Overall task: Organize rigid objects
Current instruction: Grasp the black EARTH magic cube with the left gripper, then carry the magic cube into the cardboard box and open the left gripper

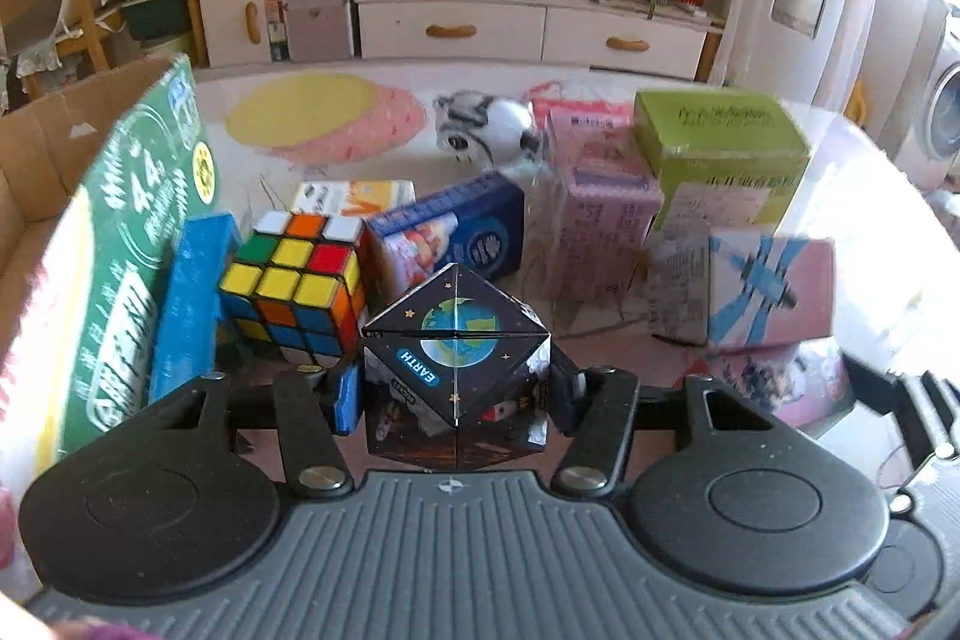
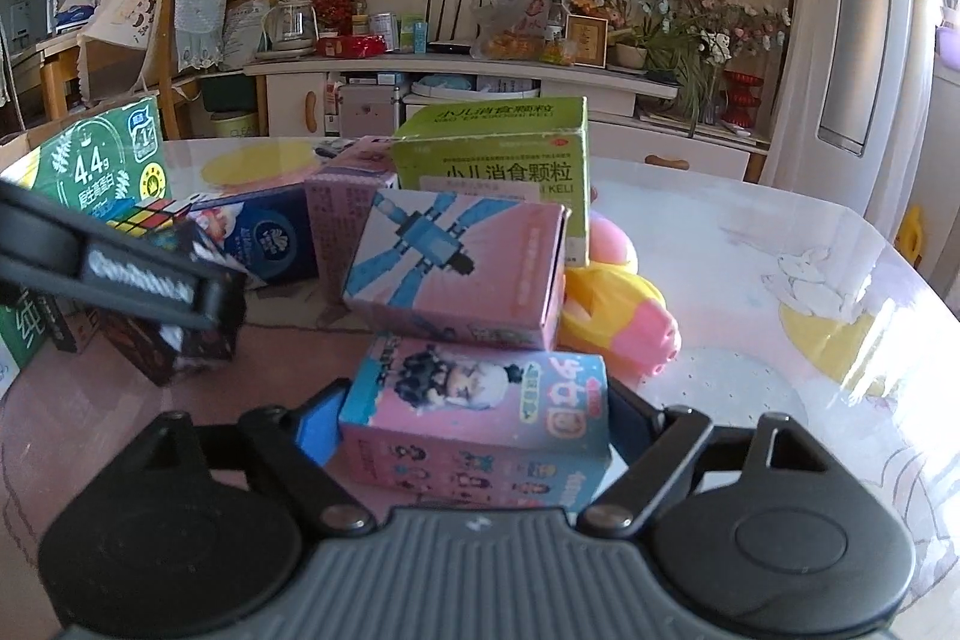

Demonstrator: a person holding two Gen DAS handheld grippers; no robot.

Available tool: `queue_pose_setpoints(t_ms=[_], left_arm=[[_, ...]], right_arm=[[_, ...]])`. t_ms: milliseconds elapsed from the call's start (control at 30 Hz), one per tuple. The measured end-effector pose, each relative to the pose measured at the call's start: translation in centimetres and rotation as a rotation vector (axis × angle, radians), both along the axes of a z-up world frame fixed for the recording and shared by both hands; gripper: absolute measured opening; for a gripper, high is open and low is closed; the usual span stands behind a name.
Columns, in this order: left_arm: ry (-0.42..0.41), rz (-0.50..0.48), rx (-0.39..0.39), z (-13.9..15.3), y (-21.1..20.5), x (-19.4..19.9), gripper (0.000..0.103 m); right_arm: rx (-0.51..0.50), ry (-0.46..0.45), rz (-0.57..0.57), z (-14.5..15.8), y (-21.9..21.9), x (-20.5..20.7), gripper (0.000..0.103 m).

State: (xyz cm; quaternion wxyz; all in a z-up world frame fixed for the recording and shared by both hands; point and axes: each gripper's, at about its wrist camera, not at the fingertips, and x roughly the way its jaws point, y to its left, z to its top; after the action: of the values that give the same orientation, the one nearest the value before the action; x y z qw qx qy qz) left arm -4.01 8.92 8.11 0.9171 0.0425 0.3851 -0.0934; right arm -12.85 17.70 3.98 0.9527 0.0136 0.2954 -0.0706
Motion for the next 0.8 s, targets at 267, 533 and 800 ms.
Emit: queue_pose_setpoints(t_ms=[267, 533, 800], left_arm=[[-0.094, -0.043, -0.055, 3.6, 2.1, -1.8, 0.071], [-0.155, -0.040, -0.126, 5.9, 4.8, -2.5, 0.071], [-0.209, -0.031, -0.180, 7.6, 6.9, -4.1, 0.071]], right_arm=[[0.000, 0.005, 0.035, 0.5, 1.2, -1.5, 0.085], [-0.007, -0.001, 0.080, 1.7, 3.9, -2.8, 0.085], [0.029, -0.057, 0.077, 4.7, 5.3, -4.0, 0.085]])
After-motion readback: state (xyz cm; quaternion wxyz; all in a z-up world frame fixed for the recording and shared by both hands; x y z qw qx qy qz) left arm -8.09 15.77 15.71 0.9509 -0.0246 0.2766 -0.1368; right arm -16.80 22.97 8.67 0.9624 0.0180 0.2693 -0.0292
